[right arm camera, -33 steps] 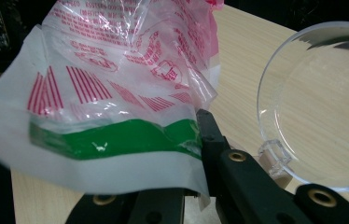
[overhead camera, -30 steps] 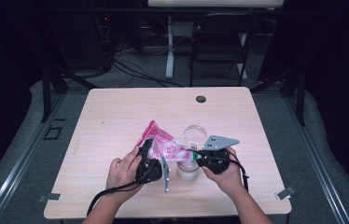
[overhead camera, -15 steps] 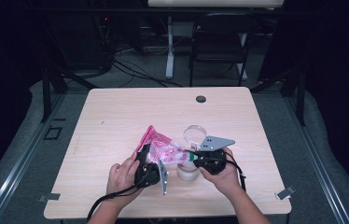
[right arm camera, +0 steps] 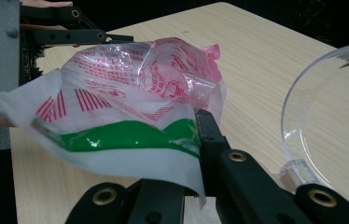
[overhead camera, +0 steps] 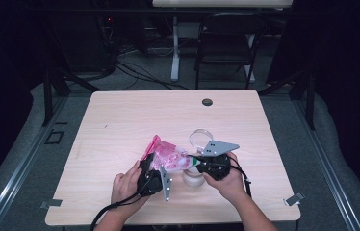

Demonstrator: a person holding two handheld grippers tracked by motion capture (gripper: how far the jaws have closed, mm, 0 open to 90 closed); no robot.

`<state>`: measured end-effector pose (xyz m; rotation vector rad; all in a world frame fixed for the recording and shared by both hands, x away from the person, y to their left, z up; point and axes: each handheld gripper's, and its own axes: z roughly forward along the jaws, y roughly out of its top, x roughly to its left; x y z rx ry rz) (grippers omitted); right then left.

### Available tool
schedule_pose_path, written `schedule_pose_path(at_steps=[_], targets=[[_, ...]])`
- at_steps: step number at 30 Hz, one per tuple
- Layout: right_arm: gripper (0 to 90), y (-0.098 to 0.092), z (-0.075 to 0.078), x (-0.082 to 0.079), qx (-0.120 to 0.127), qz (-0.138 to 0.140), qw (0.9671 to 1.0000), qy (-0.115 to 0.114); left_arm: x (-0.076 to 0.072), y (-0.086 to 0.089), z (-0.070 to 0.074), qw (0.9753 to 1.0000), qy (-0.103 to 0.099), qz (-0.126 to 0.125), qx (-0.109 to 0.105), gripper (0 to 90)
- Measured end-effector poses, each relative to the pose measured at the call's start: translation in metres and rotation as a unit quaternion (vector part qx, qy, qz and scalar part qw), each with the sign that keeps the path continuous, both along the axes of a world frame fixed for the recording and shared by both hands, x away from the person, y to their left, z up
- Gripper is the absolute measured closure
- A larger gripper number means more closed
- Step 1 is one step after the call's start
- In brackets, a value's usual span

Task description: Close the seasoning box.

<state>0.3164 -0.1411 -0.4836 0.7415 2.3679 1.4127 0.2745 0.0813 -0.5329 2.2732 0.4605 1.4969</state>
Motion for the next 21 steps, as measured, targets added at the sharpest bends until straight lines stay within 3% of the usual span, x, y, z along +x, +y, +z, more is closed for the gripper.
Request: schedule_pose_path(at_steps=[8, 21], targets=[[90.0, 0.0059, 0.0002, -0.0003, -0.01, 0.005, 0.9999, -0.003, 0.0005, 0.0051, -0.0026, 0.9995, 0.015, 0.0, -0.029, 65.5], [90.0, 0.0079, 0.0004, -0.0003, -0.009, 0.008, 0.9999, 0.0, 0.0002, 0.0053, -0.0064, 0.9982, 0.04, 0.001, -0.045, 65.4]])
